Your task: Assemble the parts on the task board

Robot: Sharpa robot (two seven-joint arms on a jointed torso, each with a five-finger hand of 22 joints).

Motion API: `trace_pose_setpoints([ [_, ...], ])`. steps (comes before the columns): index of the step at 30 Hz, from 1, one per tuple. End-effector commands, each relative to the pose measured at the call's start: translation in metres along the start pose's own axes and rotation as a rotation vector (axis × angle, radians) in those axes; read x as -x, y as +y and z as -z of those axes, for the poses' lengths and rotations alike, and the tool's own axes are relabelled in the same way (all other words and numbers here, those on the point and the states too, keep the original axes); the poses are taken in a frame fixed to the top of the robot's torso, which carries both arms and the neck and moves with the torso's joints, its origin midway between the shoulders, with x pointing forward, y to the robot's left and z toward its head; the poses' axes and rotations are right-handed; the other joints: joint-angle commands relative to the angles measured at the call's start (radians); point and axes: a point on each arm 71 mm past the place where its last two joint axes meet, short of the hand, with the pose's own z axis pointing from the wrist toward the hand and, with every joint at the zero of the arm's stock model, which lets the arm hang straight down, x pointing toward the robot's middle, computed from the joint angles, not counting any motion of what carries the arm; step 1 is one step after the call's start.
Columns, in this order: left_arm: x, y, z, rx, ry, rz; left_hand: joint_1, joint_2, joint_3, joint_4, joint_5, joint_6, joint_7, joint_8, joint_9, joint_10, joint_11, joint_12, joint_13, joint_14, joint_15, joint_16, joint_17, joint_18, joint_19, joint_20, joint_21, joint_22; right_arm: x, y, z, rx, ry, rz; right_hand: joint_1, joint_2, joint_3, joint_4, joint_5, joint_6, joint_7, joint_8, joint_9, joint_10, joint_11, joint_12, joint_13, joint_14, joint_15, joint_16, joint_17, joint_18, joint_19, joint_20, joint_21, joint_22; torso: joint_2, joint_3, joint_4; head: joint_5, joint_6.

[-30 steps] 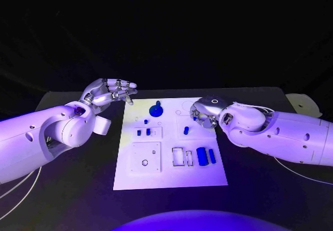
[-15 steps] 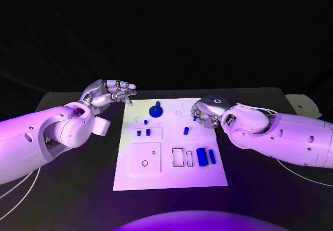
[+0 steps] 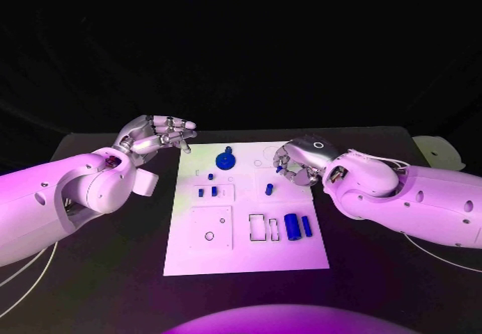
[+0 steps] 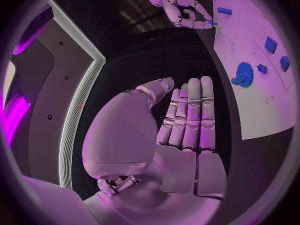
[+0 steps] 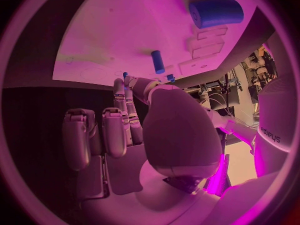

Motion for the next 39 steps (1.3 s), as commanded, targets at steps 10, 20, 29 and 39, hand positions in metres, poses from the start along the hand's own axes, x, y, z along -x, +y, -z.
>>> trace_pose_setpoints([
  [10, -0.004, 0.0, -0.002, -0.005, 0.024, 0.013, 0.009, 0.005, -0.002, -0.008, 0.003, -0.004, 0.002, -0.007, -0.002, -0.004, 0.003, -0.005, -0.001, -0.006, 0.004, -0.004, -0.001, 0.002, -0.008, 0.003, 0.002, 0.002, 0.012, 0.053, -0.001, 0.112, -0.053, -0.093, -0.01, -0.001, -0.006, -0.001, -0.007, 0.006, -0.002, 0.004, 0.001, 0.006, -0.001, -0.005, -0.002, 0.056, -0.005, 0.0, 0.046, -0.016, 0.069, -0.004, 0.005, 0.224, -0.002, -0.0015, 0.002, 0.047, 0.003],
  [20, -0.008, 0.001, -0.006, -0.004, 0.034, 0.017, 0.01, 0.005, -0.002, -0.009, 0.003, -0.004, 0.002, -0.007, -0.002, -0.004, 0.003, -0.005, -0.001, -0.007, 0.004, -0.005, -0.002, 0.002, -0.01, 0.004, 0.002, 0.002, 0.0, 0.091, -0.012, 0.187, -0.018, -0.176, -0.01, 0.0, -0.004, -0.002, -0.007, 0.005, -0.002, 0.003, 0.001, 0.006, -0.001, -0.006, -0.002, 0.055, -0.006, -0.002, 0.043, -0.016, 0.068, -0.004, 0.004, 0.224, -0.002, -0.0029, 0.0034, 0.125, -0.014],
  [29, -0.014, 0.001, -0.01, -0.004, 0.048, 0.022, 0.009, 0.006, -0.002, -0.009, 0.003, -0.004, 0.002, -0.007, -0.002, -0.004, 0.003, -0.004, -0.001, -0.007, 0.005, -0.005, -0.002, 0.002, -0.011, 0.004, 0.002, 0.002, -0.025, 0.111, -0.015, 0.214, 0.037, -0.217, -0.01, 0.0, -0.004, -0.002, -0.007, 0.004, -0.002, 0.002, 0.001, 0.006, -0.001, -0.007, -0.002, 0.055, -0.006, -0.002, 0.043, -0.017, 0.069, -0.004, 0.007, 0.225, 0.0, -0.0028, 0.0034, 0.165, -0.023],
  [39, -0.016, 0.001, -0.011, -0.001, 0.052, 0.023, 0.009, 0.006, -0.002, -0.009, 0.003, -0.004, 0.002, -0.007, -0.002, -0.004, 0.003, -0.004, -0.001, -0.007, 0.005, -0.005, -0.002, 0.002, -0.011, 0.004, 0.002, 0.002, -0.042, 0.12, -0.018, 0.223, 0.077, -0.228, -0.011, 0.001, -0.004, -0.003, -0.006, 0.002, -0.001, 0.001, 0.001, 0.005, 0.0, -0.008, -0.003, 0.055, -0.006, -0.003, 0.042, -0.017, 0.07, -0.004, 0.008, 0.226, 0.001, -0.0021, 0.0037, 0.188, -0.042],
])
